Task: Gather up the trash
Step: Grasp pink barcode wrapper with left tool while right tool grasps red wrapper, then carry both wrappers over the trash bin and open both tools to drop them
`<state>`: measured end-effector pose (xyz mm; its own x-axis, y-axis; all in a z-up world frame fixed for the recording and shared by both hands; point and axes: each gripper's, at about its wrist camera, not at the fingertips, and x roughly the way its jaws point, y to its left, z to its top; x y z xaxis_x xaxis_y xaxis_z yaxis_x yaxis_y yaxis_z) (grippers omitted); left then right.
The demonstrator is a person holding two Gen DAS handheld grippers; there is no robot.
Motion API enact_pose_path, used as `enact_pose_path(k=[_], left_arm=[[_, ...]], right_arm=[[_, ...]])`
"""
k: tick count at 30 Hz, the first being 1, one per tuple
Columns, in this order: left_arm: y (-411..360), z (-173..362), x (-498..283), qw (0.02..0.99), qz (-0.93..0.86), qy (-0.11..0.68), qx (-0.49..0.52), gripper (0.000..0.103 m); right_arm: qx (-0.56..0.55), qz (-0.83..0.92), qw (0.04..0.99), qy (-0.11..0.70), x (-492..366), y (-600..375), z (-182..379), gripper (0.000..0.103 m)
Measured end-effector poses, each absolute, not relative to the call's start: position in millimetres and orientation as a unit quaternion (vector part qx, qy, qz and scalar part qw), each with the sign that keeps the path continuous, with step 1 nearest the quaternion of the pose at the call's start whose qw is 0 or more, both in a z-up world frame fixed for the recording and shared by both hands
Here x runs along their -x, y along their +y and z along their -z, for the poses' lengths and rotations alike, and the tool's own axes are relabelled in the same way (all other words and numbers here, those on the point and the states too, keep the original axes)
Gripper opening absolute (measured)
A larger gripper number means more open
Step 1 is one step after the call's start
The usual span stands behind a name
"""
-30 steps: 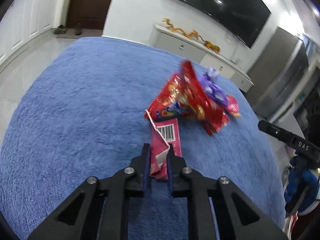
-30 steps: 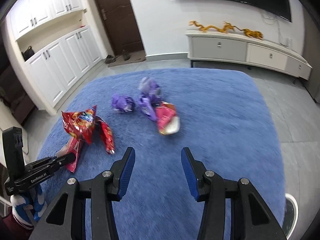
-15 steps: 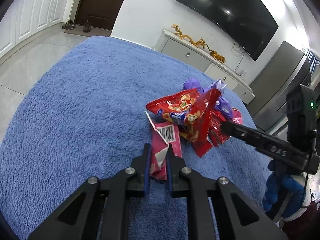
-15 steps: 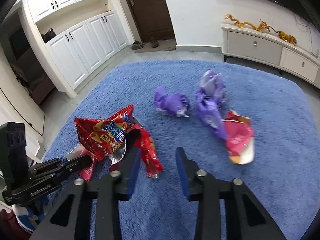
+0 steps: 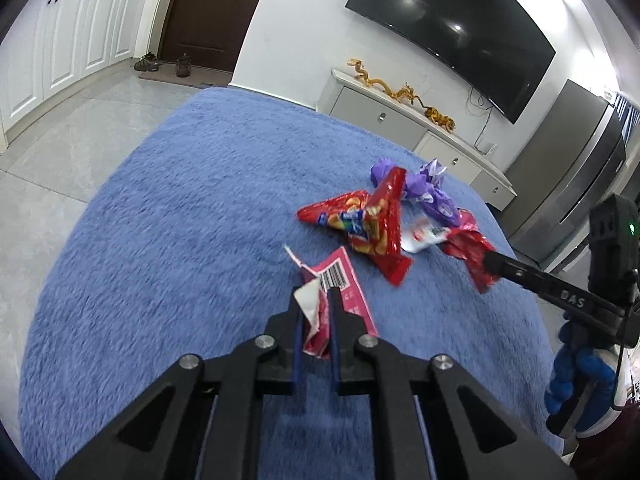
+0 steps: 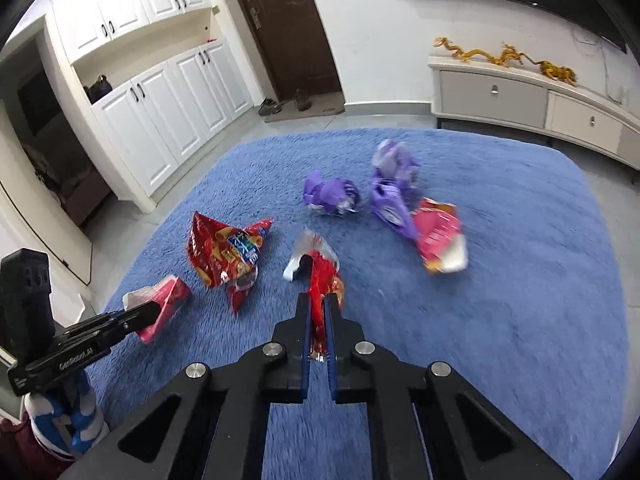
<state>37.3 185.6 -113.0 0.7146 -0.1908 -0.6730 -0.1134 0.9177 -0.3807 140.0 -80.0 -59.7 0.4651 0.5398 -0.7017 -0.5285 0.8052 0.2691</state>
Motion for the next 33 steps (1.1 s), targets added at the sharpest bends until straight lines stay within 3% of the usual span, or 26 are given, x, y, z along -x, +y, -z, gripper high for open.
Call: enact_pose_path(k=[17, 19, 20, 21, 23, 28, 33], left_arm=[[150.6, 74.5, 7.0, 0.914, 0.047, 0.361, 0.178, 0.008], [149.9, 75.5, 5.7, 0.913, 0.048, 0.364, 0.177, 0.008], [149.3, 75.3, 5.0, 0.913, 0.049, 0.365, 0.176, 0.008], [149.2, 75.4, 3.5, 0.913, 0.050, 0.366, 0.174, 0.008], [149.4, 76.6, 0.2, 0.913, 0.052, 0.367, 0.172, 0.008], [150.1, 81.6, -7.1, 0.911, 0.057, 0.370, 0.172, 0.008], [146.4, 83.8, -12.3, 0.910, 0.060, 0.374, 0.170, 0.008]], right_arm=[[-0.084, -0.277, 0.874, 0.391, -86.0, -151.8, 50.4, 0.006], [-0.082, -0.283, 0.872, 0.391, -88.8, -147.0, 51.0, 0.010], [-0.080, -0.288, 0.870, 0.393, -93.0, -141.0, 51.5, 0.020], [-0.076, -0.290, 0.869, 0.394, -96.1, -136.3, 52.2, 0.037], [-0.068, -0.293, 0.869, 0.394, -102.0, -126.5, 54.2, 0.051], [-0.040, -0.295, 0.859, 0.417, -120.0, -102.0, 70.2, 0.048], [-0.013, -0.292, 0.850, 0.438, -129.1, -89.1, 87.4, 0.018]])
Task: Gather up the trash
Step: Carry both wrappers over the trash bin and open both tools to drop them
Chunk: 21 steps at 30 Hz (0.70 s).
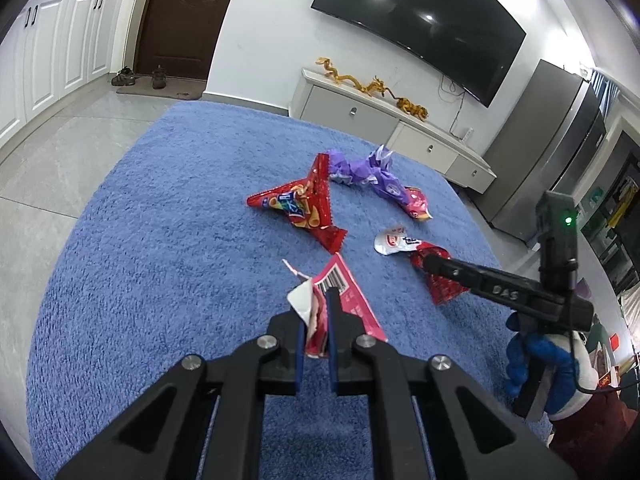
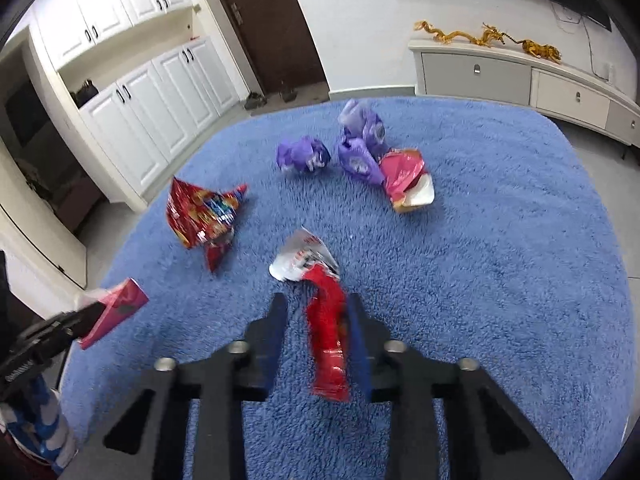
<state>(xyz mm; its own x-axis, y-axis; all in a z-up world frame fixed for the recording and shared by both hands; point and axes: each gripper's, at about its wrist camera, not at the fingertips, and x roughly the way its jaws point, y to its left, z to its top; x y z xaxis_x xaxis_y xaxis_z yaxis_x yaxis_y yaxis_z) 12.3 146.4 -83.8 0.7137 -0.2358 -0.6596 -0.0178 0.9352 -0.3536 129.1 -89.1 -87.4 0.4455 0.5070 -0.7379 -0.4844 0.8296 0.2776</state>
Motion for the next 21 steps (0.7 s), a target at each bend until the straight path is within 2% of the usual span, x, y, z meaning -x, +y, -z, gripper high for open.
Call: enact_pose_path(k=[1, 3, 21], left_arm=[[145.6, 83.5, -12.6, 0.910, 0.061, 0.374, 0.169, 0.008], [143.3, 82.1, -12.8, 0.910, 0.062, 0.374, 0.167, 0.008], [76.6, 44.0, -24.5, 0.917, 0.130, 0.358, 0.115, 0.008]], right_arm=[[-0.012, -0.290, 0.851, 0.438, -128.8, -90.1, 88.7, 0.017], [-0.026, -0.292, 0.854, 0.431, -125.1, -97.5, 87.3, 0.006], [-0.116, -0.235, 0.900, 0.349, -66.6, -222.8, 37.6, 0.006]])
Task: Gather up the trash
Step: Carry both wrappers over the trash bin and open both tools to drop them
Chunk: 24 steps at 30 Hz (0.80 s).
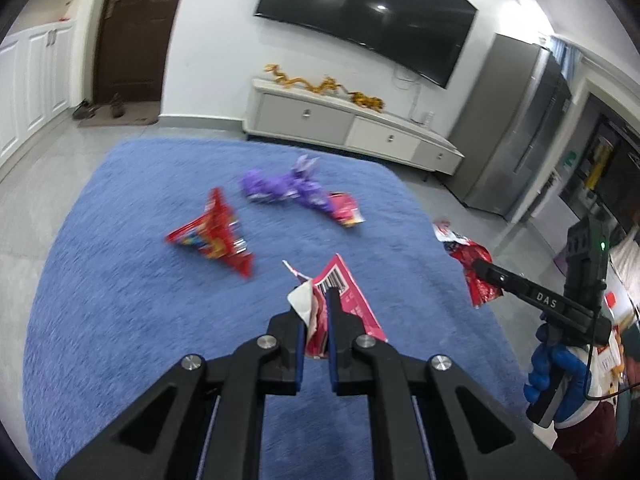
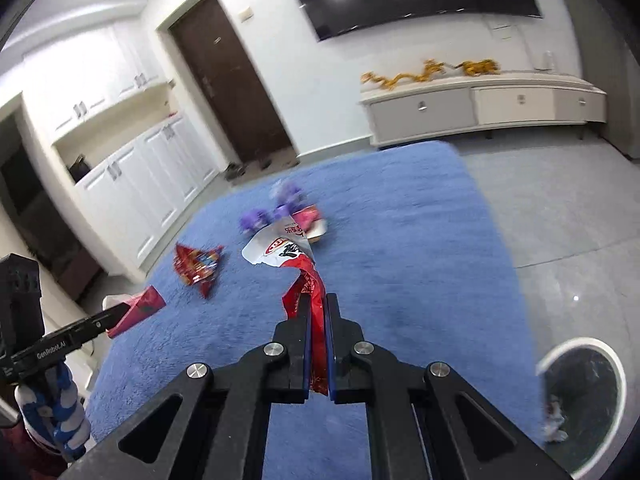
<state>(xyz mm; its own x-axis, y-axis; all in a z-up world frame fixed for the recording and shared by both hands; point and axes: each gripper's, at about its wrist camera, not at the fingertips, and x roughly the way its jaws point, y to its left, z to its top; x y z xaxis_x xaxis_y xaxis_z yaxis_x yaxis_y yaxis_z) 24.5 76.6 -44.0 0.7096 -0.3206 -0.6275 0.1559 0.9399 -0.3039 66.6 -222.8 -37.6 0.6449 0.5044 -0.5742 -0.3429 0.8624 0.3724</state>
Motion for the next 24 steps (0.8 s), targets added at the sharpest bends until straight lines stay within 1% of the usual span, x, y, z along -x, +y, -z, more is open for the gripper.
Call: enact_pose_path(k=[7, 14, 20, 24], left_arm=[[0.4, 31.0, -58.1, 0.902, 0.210, 0.366, 0.089, 0.008], [-128.8, 33.2, -94.8, 0.869, 0.311, 0.383, 0.039, 0.008], [-248.3, 57.0, -124.8, 0.825, 0.369, 0.427, 0.009, 0.008], [-307.4, 82.7, -139.0, 0.798, 0.388, 0.461, -0.008, 0.008]], right_arm=[[-0.138, -0.129, 0.924, 0.332, -35.3, -321.2, 36.2, 0.006], [-0.195, -0.017, 0.916, 0.351, -14.2, -425.4, 66.7, 0.006], [-0.242, 0.041, 0.898, 0.364, -5.5, -481.8, 95.4, 0.006], [-0.265, 0.063, 0.886, 0.375, -4.7, -503.5, 113.1, 0.006]])
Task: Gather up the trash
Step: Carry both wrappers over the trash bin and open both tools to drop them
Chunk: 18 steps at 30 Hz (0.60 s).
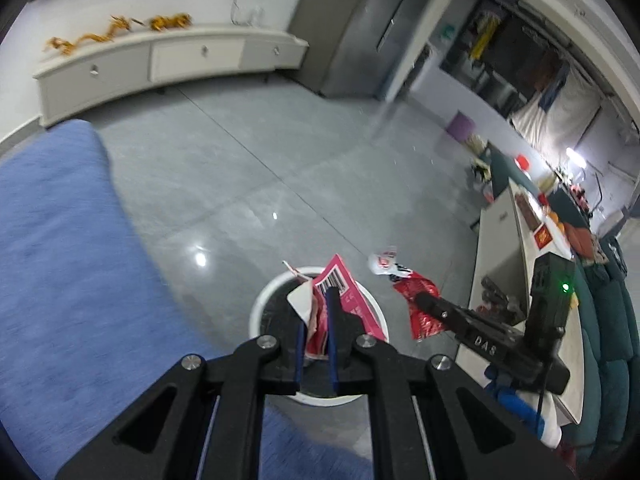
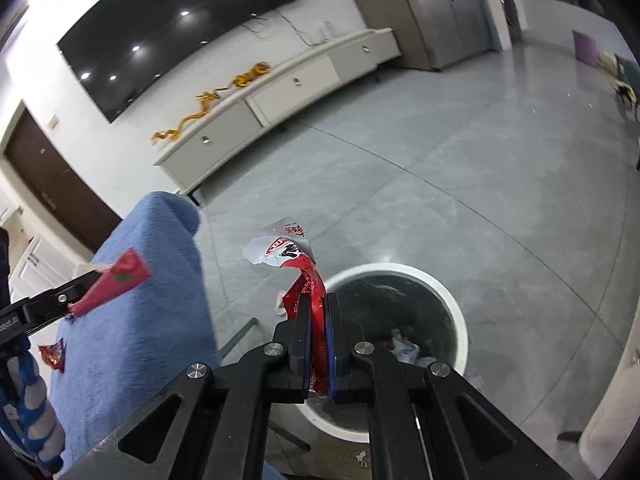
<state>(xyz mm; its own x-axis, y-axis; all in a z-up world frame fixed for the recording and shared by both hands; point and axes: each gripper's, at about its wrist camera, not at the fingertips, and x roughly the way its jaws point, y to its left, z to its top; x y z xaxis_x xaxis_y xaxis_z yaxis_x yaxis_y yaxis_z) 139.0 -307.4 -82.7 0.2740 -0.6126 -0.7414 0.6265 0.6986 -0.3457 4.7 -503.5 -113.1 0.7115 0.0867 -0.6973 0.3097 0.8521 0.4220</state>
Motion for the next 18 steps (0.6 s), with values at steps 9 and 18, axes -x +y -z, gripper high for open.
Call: enact_pose_path(k=[9, 18], left_arm=[[-366.5, 136.7, -157.8, 0.741, 0.412, 0.530, 0.000, 0.050], [-357.3, 132.1, -147.3, 0.757, 0.402, 0.515, -0.009, 0.063]], right_arm=[[-0.284, 0.103, 0.857, 0.417, -10.4, -526.6, 162.6, 0.019], [-0.297, 0.114, 0.849, 0.421, 1.8, -526.7, 170.8, 0.043]])
